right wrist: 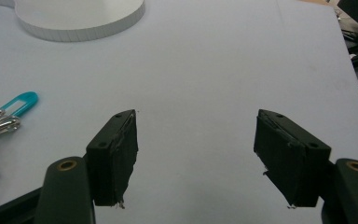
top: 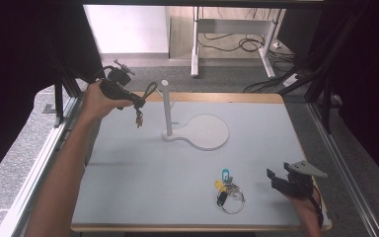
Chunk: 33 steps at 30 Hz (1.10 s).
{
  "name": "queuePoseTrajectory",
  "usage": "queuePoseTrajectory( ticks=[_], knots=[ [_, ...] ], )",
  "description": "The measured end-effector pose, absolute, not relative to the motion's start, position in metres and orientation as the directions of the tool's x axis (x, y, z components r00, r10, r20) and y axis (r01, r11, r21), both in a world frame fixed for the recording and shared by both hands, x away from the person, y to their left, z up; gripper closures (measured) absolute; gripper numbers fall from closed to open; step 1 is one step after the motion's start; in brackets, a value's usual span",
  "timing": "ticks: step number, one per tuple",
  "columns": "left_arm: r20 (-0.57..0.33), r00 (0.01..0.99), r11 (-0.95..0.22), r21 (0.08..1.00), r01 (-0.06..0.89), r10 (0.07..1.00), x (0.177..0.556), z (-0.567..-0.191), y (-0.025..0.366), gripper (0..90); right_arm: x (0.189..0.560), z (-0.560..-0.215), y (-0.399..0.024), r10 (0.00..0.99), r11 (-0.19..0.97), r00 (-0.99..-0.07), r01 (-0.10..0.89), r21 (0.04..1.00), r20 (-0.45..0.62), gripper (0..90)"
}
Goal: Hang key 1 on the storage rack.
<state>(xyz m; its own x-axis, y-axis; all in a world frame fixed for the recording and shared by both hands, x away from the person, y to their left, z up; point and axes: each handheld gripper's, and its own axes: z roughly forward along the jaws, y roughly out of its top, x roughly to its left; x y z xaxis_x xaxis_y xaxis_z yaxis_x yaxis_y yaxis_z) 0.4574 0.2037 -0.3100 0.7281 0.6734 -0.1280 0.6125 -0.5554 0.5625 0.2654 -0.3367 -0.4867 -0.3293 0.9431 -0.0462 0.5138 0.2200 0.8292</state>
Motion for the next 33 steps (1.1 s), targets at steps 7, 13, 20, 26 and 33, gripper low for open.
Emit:
queuePoseTrajectory(
  ticks=[7, 13, 20, 26, 33],
  knots=[
    [-0.171, 0.715, -0.518, 0.580, 0.629, 0.678, 0.466, -0.313, 0.209, 66.9, 0.264, -0.487, -0.337, 0.943, 0.223, -0.328, 0.512, 0.829, -0.051, 30.3],
    [-0.189, 0.710, -0.506, 0.581, 0.638, 0.678, 0.472, -0.314, 0.210, 66.8, 0.265, -0.487, -0.337, 0.943, 0.225, -0.329, 0.514, 0.828, -0.053, 30.3],
    [-0.212, 0.715, -0.511, 0.567, 0.646, 0.666, 0.474, -0.323, 0.205, 66.8, 0.265, -0.487, -0.337, 0.944, 0.225, -0.325, 0.518, 0.825, -0.053, 30.3],
    [-0.221, 0.721, -0.520, 0.559, 0.646, 0.657, 0.473, -0.329, 0.202, 66.8, 0.265, -0.487, -0.337, 0.944, 0.227, -0.325, 0.518, 0.825, -0.056, 30.2],
    [-0.233, 0.739, -0.532, 0.562, 0.633, 0.633, 0.471, -0.338, 0.195, 66.8, 0.266, -0.488, -0.336, 0.943, 0.228, -0.328, 0.519, 0.824, -0.054, 30.2]
  ],
)
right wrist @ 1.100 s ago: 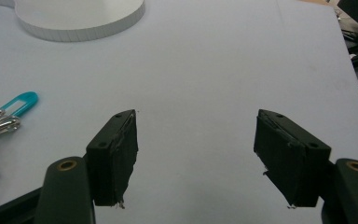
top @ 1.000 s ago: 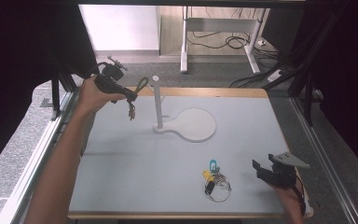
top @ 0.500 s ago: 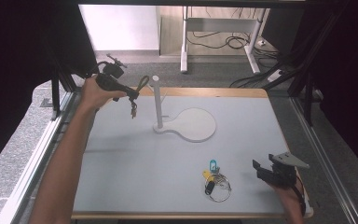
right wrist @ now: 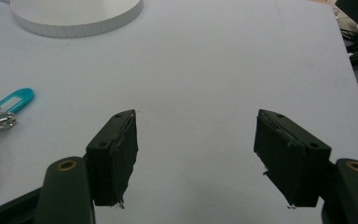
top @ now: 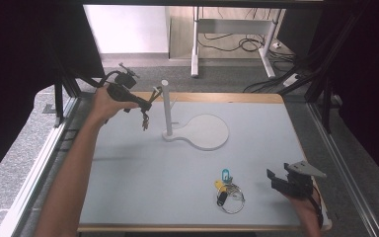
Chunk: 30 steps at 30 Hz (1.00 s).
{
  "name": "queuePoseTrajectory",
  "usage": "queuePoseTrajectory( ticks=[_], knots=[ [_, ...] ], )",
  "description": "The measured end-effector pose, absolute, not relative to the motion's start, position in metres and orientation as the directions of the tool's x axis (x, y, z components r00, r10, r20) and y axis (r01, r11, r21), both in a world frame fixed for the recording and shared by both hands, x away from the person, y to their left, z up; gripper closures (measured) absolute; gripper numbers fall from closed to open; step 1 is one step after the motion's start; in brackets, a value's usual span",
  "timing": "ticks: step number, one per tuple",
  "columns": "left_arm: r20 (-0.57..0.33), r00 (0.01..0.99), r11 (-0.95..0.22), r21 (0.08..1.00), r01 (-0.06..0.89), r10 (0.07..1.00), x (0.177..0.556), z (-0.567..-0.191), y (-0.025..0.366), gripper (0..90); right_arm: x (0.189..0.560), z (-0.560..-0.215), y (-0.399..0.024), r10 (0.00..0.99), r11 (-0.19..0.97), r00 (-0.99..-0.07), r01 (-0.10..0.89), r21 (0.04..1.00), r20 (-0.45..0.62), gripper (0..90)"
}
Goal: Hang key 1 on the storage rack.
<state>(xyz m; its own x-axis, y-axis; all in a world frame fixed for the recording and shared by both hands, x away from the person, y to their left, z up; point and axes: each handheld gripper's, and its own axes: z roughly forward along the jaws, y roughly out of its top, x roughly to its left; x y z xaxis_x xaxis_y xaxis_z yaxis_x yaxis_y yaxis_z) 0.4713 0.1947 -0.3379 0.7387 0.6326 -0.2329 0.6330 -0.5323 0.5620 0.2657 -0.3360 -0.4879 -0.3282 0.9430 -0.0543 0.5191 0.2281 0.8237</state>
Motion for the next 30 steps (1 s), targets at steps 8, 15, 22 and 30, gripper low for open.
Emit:
queuePoseTrajectory(
  ticks=[8, 15, 22, 30],
  knots=[
    [-0.243, 0.752, -0.550, 0.551, 0.627, 0.613, 0.472, -0.350, 0.186, 66.5, 0.265, -0.488, -0.337, 0.943, 0.227, -0.327, 0.518, 0.824, -0.054, 30.2],
    [-0.229, 0.750, -0.562, 0.536, 0.630, 0.621, 0.472, -0.357, 0.183, 65.1, 0.266, -0.488, -0.336, 0.943, 0.230, -0.328, 0.519, 0.824, -0.057, 30.1],
    [-0.216, 0.741, -0.545, 0.555, 0.629, 0.635, 0.466, -0.360, 0.183, 56.0, 0.265, -0.487, -0.336, 0.943, 0.231, -0.328, 0.518, 0.824, -0.058, 30.1],
    [-0.193, 0.749, -0.527, 0.601, 0.601, 0.634, 0.444, -0.365, 0.193, 44.8, 0.265, -0.487, -0.334, 0.941, 0.236, -0.334, 0.515, 0.824, -0.060, 29.6]
  ],
)
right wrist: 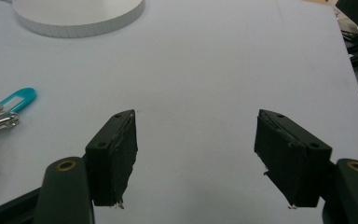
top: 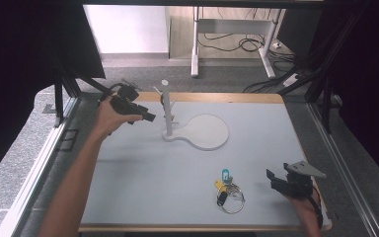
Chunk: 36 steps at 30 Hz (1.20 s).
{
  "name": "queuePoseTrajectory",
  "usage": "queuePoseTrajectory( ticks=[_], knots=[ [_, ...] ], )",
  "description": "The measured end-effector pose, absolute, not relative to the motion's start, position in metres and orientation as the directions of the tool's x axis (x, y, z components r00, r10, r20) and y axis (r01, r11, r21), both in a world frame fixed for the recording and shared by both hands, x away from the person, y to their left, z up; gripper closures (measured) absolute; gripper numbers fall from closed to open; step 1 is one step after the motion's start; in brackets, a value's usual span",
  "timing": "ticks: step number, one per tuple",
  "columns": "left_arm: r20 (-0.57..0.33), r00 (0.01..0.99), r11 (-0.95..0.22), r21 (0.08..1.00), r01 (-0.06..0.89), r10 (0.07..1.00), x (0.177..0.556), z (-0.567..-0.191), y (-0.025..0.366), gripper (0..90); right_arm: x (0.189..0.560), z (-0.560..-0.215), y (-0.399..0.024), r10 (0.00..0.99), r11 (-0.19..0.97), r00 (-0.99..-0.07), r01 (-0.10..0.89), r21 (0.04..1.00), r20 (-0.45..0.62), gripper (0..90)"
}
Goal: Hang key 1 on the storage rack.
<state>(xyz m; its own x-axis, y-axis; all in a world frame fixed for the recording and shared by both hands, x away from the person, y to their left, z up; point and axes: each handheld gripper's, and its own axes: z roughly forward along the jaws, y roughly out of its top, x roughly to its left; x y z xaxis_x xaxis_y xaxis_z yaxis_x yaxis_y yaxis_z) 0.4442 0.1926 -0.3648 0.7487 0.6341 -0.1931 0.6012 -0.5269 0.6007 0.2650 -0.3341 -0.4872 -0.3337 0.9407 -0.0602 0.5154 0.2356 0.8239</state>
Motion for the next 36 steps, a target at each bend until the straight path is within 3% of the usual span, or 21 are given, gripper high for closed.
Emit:
queuePoseTrajectory(
  ticks=[15, 30, 36],
  knots=[
    [-0.187, 0.770, -0.468, 0.699, 0.540, 0.610, 0.368, -0.392, 0.212, 43.1, 0.262, -0.479, -0.327, 0.917, 0.261, -0.396, 0.493, 0.830, -0.052, 28.2],
    [-0.176, 0.788, -0.516, 0.669, 0.535, 0.589, 0.306, -0.439, 0.206, 44.4, 0.262, -0.480, -0.321, 0.895, 0.282, -0.444, 0.490, 0.825, -0.042, 28.8],
    [-0.127, 0.797, -0.578, 0.623, 0.528, 0.591, 0.289, -0.457, 0.191, 44.5, 0.263, -0.479, -0.312, 0.873, 0.302, -0.486, 0.492, 0.816, -0.030, 29.1]
  ],
)
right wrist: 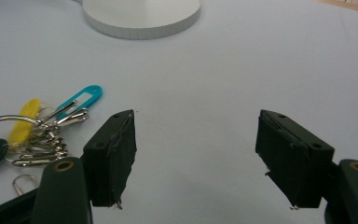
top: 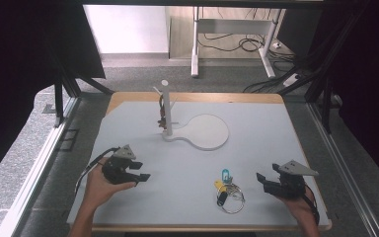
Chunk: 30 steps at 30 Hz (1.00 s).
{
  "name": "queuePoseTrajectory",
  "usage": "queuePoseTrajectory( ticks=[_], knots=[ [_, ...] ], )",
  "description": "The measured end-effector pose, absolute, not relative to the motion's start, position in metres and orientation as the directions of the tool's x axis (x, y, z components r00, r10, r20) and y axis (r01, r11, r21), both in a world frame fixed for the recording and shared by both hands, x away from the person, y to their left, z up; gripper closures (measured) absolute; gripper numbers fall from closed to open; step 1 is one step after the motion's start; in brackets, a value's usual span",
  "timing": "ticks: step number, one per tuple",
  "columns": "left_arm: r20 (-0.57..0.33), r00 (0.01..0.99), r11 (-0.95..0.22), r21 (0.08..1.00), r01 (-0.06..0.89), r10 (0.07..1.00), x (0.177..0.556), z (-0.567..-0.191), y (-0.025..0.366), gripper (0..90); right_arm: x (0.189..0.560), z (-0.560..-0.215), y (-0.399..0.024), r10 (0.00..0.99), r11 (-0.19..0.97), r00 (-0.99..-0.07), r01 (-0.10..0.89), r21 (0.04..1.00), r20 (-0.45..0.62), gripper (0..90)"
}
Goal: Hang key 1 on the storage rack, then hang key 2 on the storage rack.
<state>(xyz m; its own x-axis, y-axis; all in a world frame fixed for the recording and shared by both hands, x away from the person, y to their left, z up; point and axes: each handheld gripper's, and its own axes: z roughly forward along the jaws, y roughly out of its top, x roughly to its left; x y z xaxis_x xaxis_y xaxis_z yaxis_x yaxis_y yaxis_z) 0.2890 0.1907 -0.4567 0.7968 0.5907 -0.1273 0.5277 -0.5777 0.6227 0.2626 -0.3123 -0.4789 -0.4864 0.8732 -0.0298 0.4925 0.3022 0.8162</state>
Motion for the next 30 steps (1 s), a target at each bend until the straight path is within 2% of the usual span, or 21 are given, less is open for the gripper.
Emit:
queuePoseTrajectory(
  ticks=[8, 11, 13, 20, 25, 30],
  knots=[
    [-0.091, 0.808, -0.608, 0.612, 0.507, 0.582, 0.281, -0.464, 0.185, 44.6, 0.260, -0.477, -0.304, 0.845, 0.336, -0.533, 0.491, 0.804, -0.027, 33.3],
    [-0.129, 0.798, -0.570, 0.634, 0.523, 0.589, 0.281, -0.466, 0.192, 44.6, 0.259, -0.476, -0.301, 0.843, 0.340, -0.537, 0.487, 0.805, -0.032, 33.5],
    [-0.102, 0.790, -0.580, 0.622, 0.525, 0.605, 0.281, -0.468, 0.195, 44.6, 0.258, -0.475, -0.297, 0.839, 0.352, -0.543, 0.476, 0.806, -0.046, 37.7],
    [-0.087, 0.793, -0.596, 0.611, 0.520, 0.603, 0.279, -0.469, 0.194, 44.2, 0.252, -0.462, -0.274, 0.794, 0.413, -0.603, 0.440, 0.797, -0.079, 42.8],
    [-0.082, 0.792, -0.597, 0.611, 0.519, 0.605, 0.280, -0.469, 0.196, 44.2, 0.248, -0.462, -0.261, 0.756, 0.481, -0.646, 0.442, 0.757, -0.103, 46.6],
    [-0.079, 0.797, -0.607, 0.604, 0.516, 0.599, 0.280, -0.471, 0.194, 44.2, 0.238, -0.458, -0.252, 0.715, 0.507, -0.695, 0.446, 0.738, -0.071, 48.5]
  ],
)
